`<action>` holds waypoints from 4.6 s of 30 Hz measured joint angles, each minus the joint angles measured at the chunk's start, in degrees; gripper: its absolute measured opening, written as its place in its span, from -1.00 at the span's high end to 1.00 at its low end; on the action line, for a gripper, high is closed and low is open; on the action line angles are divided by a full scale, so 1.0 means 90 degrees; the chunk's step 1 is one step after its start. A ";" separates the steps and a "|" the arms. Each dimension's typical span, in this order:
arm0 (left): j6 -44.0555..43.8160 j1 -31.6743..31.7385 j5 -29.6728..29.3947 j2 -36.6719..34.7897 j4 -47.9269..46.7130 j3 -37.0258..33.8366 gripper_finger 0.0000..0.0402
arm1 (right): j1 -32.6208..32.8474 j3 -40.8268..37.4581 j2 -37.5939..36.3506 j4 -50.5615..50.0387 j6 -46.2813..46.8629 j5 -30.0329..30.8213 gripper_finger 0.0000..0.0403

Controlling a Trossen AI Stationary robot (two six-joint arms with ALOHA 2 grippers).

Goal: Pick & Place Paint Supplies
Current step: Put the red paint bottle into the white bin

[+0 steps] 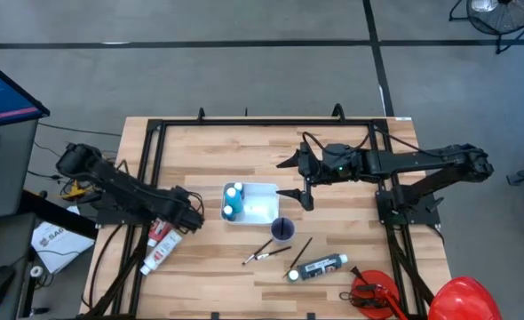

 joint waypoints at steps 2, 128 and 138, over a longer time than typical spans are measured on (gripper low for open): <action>-0.0001 0.0070 0.0084 0.0144 0.0026 0.0000 -0.25 | 0.0000 0.0001 0.0000 0.0001 0.0000 0.0000 -0.80; 0.0035 -0.1249 0.0475 -0.1722 0.2709 -0.1549 -0.90 | -0.0083 0.0003 0.0481 0.0722 0.0168 0.0002 -0.80; 0.0185 -0.1288 0.0417 -0.1722 0.2732 -0.1549 -0.91 | -0.0083 0.0003 0.0481 0.0720 0.0168 0.0000 -0.80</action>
